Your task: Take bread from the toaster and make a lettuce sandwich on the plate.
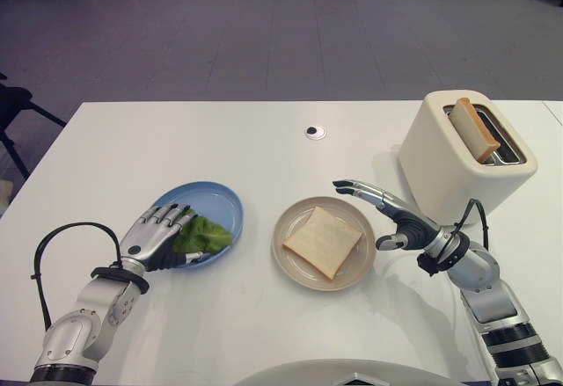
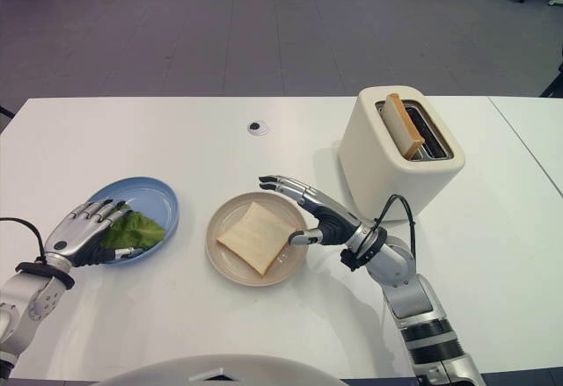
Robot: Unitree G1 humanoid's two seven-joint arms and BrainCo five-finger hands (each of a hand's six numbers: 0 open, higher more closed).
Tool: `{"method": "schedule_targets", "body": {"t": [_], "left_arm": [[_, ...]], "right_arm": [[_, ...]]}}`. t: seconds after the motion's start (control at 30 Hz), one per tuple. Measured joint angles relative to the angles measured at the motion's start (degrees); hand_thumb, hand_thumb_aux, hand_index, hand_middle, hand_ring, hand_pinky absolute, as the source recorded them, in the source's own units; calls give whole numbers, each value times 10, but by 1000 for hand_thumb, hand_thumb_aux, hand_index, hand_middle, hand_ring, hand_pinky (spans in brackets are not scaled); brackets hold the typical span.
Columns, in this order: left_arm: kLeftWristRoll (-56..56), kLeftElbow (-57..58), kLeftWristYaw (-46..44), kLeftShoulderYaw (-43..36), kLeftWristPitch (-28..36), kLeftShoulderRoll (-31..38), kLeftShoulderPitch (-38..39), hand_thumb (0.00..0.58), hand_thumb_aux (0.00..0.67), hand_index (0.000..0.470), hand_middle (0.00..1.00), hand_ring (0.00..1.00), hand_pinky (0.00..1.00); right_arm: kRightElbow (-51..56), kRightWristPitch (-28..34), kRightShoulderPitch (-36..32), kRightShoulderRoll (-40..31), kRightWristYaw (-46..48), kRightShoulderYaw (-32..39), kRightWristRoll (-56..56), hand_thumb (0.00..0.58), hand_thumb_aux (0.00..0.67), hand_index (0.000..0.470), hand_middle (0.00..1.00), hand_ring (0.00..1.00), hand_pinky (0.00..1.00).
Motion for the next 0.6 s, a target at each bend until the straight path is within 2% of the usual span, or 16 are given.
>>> {"method": "schedule_targets", "body": {"t": [0.03, 0.13, 0.23, 0.6], "left_arm": [[2, -2, 3, -6, 0, 4, -1, 512, 441, 310, 0, 0, 0], [2, -6, 3, -13, 8, 11, -7, 538, 489, 343, 0, 0, 0], [-4, -9, 4, -20, 11, 13, -9, 580, 662, 464, 0, 0, 0], [-41, -45, 34, -28, -11, 14, 1, 580, 670, 470, 0, 0, 0]], "right_arm": [[0, 1, 0, 1, 1, 0, 0, 0, 0, 0, 0, 0, 0], [-1, 2, 0, 2, 3, -1, 5, 0, 0, 0, 0, 0, 0], [-2, 2, 0, 2, 5, -2, 6, 0, 0, 0, 0, 0, 0], [-5, 3, 0, 5, 6, -3, 6, 0, 0, 0, 0, 0, 0]]}}
